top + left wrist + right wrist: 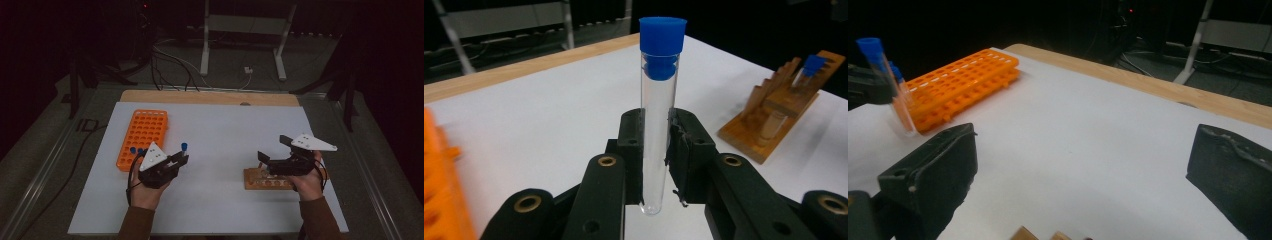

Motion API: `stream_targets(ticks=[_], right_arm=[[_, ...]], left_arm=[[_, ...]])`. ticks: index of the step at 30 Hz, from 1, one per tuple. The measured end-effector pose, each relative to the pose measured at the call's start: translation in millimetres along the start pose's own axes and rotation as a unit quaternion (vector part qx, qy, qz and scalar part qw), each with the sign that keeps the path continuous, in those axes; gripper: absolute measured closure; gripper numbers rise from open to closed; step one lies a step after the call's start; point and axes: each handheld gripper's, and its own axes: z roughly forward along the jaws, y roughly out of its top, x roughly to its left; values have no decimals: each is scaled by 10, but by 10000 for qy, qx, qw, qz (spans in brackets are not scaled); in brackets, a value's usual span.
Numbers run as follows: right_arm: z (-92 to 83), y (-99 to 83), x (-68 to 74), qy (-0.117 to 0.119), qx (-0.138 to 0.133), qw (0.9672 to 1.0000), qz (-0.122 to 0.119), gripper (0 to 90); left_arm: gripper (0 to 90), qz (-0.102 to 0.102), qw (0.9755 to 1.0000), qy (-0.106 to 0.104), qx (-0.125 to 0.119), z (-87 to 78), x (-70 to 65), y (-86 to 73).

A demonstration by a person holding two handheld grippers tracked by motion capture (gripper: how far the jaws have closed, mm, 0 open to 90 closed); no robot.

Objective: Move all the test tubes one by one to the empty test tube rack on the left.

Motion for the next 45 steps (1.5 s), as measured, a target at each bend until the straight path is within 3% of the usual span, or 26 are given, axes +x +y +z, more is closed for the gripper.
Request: stream_targets(ticks=[13, 21, 31, 36, 42, 45], right_arm=[[-85, -78, -106, -119, -23, 9999, 84, 1], [-112, -90, -127, -121, -28, 9999, 70, 1], [-147, -109, -158, -160, -73, 9998, 119, 1], [-152, -109, -159, -147, -93, 9998, 105, 1], [-147, -115, -154, -146, -94, 9998, 114, 1], [-146, -117, -153, -146, -100, 9998, 112, 1]], left_arm=[[769, -308, 9977, 599, -96, -416, 352, -145], [768, -496, 9935, 1014, -153, -620, 526, -237], [768, -504, 9886, 1416, -64, -708, 634, -326], [766, -525, 9844, 1678, -110, -738, 691, -367], [764, -569, 9769, 2058, -127, -750, 789, -432], [764, -633, 9743, 2154, -179, -746, 834, -459]])
